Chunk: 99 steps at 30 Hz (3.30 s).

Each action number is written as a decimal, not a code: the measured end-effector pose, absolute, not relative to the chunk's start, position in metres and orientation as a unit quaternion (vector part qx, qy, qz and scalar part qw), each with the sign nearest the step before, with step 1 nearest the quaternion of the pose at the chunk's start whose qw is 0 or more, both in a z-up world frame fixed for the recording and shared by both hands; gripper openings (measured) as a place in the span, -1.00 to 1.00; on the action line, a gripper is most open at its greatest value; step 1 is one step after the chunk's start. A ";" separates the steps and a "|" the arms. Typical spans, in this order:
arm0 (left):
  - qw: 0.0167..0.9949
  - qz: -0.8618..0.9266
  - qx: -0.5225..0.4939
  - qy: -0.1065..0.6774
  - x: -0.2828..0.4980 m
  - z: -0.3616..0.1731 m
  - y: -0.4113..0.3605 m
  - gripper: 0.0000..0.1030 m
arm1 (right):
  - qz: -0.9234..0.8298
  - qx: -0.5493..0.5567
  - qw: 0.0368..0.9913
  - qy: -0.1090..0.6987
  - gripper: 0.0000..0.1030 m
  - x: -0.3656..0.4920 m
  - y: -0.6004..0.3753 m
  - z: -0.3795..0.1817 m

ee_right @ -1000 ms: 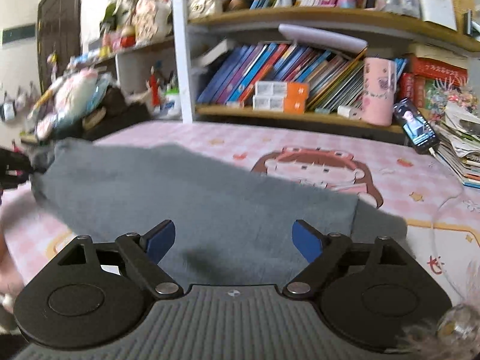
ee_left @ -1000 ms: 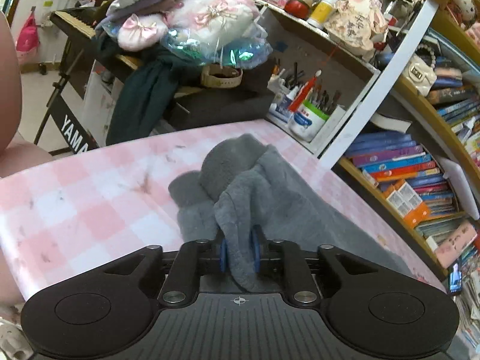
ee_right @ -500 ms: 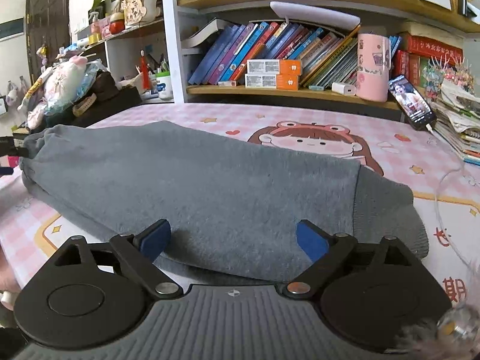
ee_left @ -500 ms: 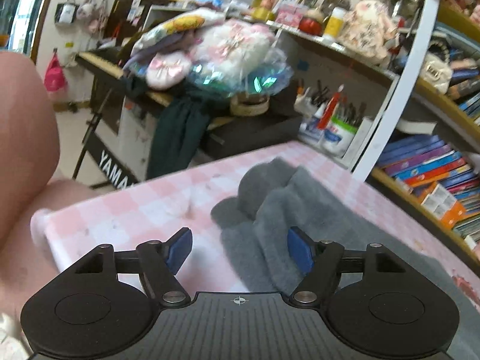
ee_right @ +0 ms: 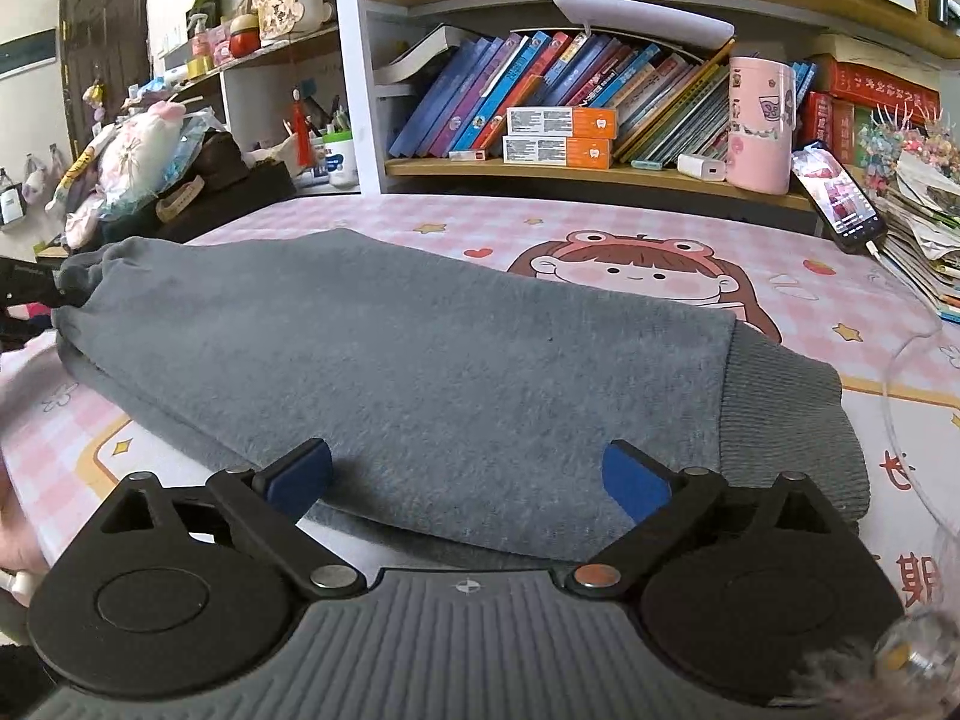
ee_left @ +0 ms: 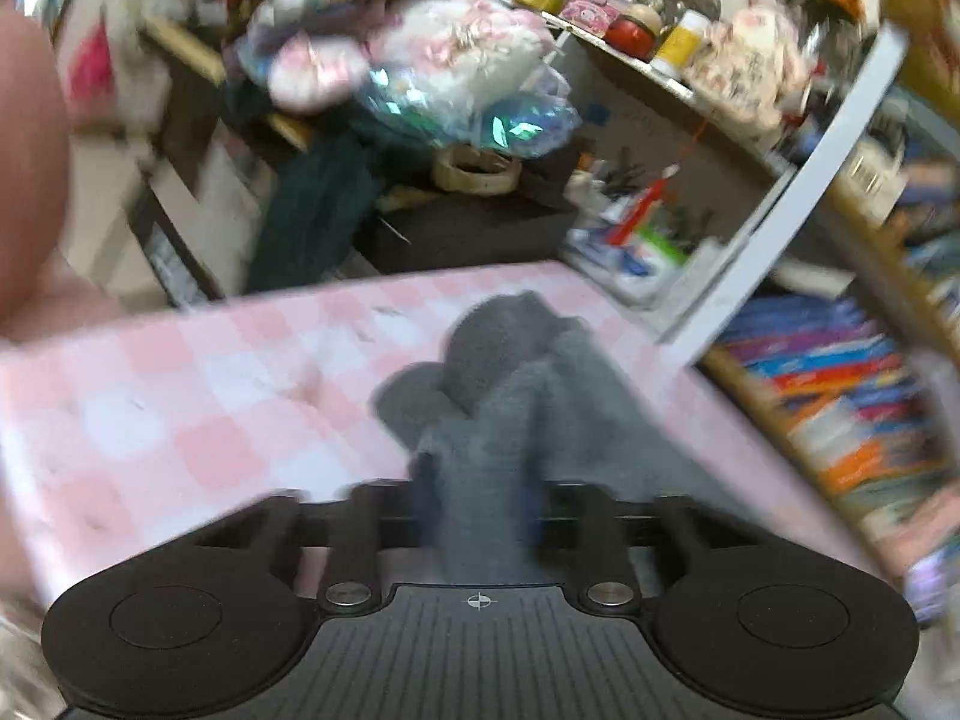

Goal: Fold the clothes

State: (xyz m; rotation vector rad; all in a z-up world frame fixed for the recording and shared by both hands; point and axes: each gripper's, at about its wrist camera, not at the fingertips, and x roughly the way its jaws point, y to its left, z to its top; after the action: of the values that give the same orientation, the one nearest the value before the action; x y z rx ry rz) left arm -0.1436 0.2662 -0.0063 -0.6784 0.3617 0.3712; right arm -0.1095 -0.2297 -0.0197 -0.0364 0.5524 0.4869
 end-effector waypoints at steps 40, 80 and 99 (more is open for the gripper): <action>0.904 0.133 -0.383 0.134 -0.148 -0.010 0.263 -0.72 | 0.253 -0.016 0.931 0.261 0.93 -0.102 -0.216 -0.011; 0.993 -0.019 -0.043 0.107 -0.150 0.070 0.123 -0.73 | 0.220 -0.042 0.943 0.246 0.96 -0.091 -0.220 -0.009; 0.944 -0.186 0.139 0.234 -0.152 0.014 0.027 0.30 | 0.219 -0.033 0.939 0.264 0.96 -0.090 -0.225 -0.014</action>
State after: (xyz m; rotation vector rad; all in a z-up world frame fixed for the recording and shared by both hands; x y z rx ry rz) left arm -0.1522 0.0266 0.0141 0.2824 0.4763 -0.3798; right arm -0.0903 -0.2253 -0.0142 -0.0673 0.5397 0.4476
